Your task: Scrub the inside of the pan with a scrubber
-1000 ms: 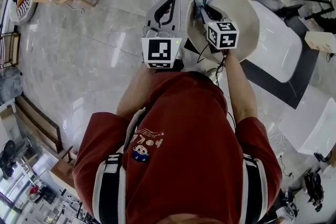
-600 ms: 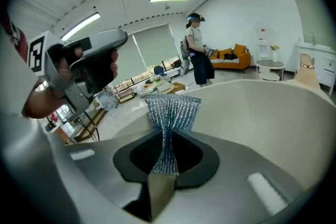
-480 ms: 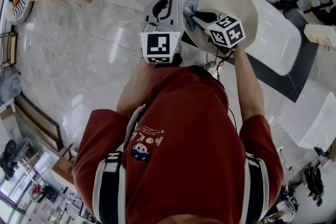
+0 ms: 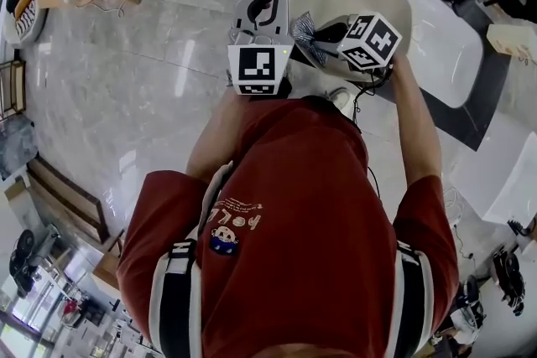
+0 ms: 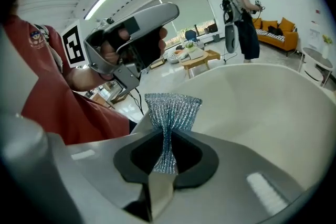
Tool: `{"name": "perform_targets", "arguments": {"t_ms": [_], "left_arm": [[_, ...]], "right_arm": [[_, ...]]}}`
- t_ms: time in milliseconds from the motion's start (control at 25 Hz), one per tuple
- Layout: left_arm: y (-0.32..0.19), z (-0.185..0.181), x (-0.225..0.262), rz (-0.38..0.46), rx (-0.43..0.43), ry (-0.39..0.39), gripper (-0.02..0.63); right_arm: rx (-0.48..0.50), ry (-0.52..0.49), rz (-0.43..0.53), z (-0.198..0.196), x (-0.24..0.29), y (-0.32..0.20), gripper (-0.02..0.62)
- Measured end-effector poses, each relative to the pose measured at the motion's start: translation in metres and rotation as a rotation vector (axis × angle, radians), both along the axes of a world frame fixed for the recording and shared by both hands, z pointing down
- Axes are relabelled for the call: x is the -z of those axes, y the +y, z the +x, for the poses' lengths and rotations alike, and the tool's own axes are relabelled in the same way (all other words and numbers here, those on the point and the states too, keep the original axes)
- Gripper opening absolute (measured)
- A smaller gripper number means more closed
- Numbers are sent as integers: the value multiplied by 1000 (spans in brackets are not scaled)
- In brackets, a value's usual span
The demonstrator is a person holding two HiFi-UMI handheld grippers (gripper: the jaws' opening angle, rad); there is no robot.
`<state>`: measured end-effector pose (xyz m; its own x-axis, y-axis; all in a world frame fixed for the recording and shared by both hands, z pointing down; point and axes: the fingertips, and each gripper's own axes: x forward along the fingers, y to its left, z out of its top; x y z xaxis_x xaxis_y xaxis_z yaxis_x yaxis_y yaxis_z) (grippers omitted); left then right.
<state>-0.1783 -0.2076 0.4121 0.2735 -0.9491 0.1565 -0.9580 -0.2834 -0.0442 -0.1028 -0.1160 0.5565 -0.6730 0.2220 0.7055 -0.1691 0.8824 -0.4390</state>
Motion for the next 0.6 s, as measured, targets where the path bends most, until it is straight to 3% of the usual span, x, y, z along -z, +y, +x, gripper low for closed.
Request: {"name": "perform_targets", "arguments": {"t_ms": [320,600], "left_arm": [[-1,14,-9,-22,-45,7,5],[-5,27,-13,-28,-83,18,5]], "right_arm": [[168,151,-90,27,3,26,57],[284,335,-88,56,0,36,54]]}}
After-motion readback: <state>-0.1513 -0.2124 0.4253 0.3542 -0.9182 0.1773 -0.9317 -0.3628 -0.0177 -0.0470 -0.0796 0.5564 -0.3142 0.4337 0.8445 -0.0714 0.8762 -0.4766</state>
